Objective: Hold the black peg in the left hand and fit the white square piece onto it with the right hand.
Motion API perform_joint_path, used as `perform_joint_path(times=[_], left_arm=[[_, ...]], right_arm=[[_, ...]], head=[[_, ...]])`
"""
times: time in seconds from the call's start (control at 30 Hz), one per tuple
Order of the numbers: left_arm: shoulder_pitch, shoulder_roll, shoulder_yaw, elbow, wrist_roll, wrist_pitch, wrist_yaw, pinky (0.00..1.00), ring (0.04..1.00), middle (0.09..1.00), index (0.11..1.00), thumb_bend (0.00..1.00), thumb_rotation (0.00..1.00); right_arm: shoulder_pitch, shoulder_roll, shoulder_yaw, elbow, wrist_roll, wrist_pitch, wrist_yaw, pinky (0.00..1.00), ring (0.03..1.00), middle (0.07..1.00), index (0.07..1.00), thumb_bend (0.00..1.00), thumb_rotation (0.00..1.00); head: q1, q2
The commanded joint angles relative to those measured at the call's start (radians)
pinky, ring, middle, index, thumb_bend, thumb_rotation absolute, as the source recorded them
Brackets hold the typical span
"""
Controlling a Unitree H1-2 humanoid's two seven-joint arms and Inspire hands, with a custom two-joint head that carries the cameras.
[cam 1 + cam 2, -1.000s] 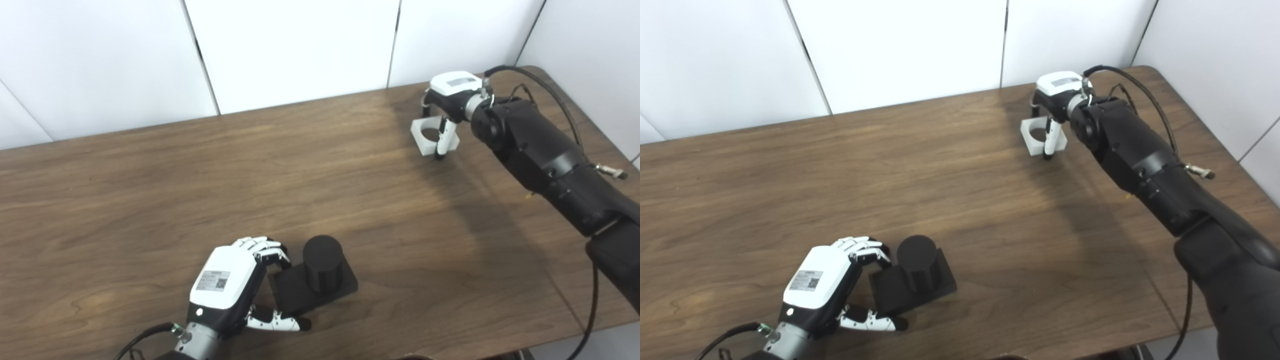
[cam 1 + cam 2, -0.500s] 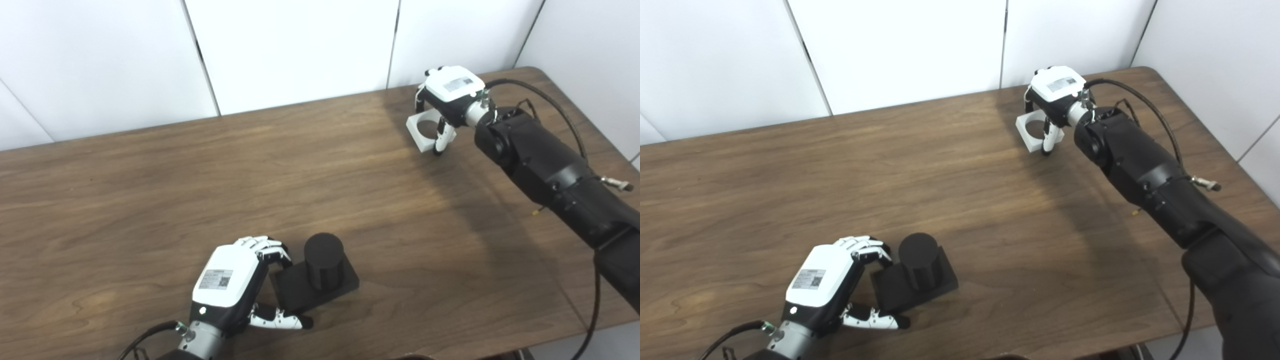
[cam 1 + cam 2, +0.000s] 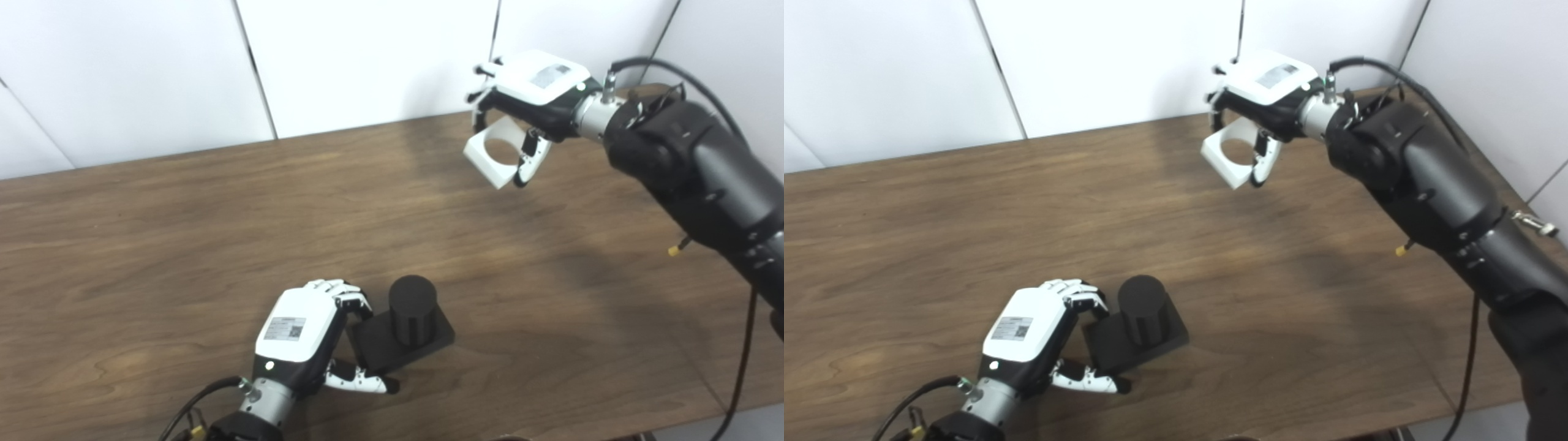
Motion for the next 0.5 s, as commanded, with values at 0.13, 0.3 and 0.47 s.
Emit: perform_joint_path(times=[0.13, 0.3, 0.47], left_arm=[[0.002, -0.017, -0.034, 0.049, 0.029, 0.018, -0.064, 0.85, 0.822, 0.762, 0.486, 0.52, 0.05], [-0.004, -0.024, -0.043, 0.050, 0.038, 0.028, -0.073, 0.84, 0.820, 0.761, 0.486, 0.52, 0.05], [-0.008, -0.028, -0.051, 0.047, 0.040, 0.040, -0.083, 0.84, 0.821, 0.762, 0.487, 0.52, 0.05]], right_arm=[[-0.132, 0.005, -0.033, -0.208, 0.092, 0.169, 0.221, 1.00, 1.000, 0.860, 0.485, 0.52, 0.14], [-0.185, 0.053, -0.023, -0.337, 0.138, 0.263, 0.303, 1.00, 1.000, 0.842, 0.483, 0.52, 0.14], [-0.195, 0.104, -0.027, -0.427, 0.148, 0.313, 0.353, 1.00, 1.000, 0.836, 0.483, 0.52, 0.13]], head=[[0.017, 0.004], [0.028, 0.014], [0.037, 0.022]])
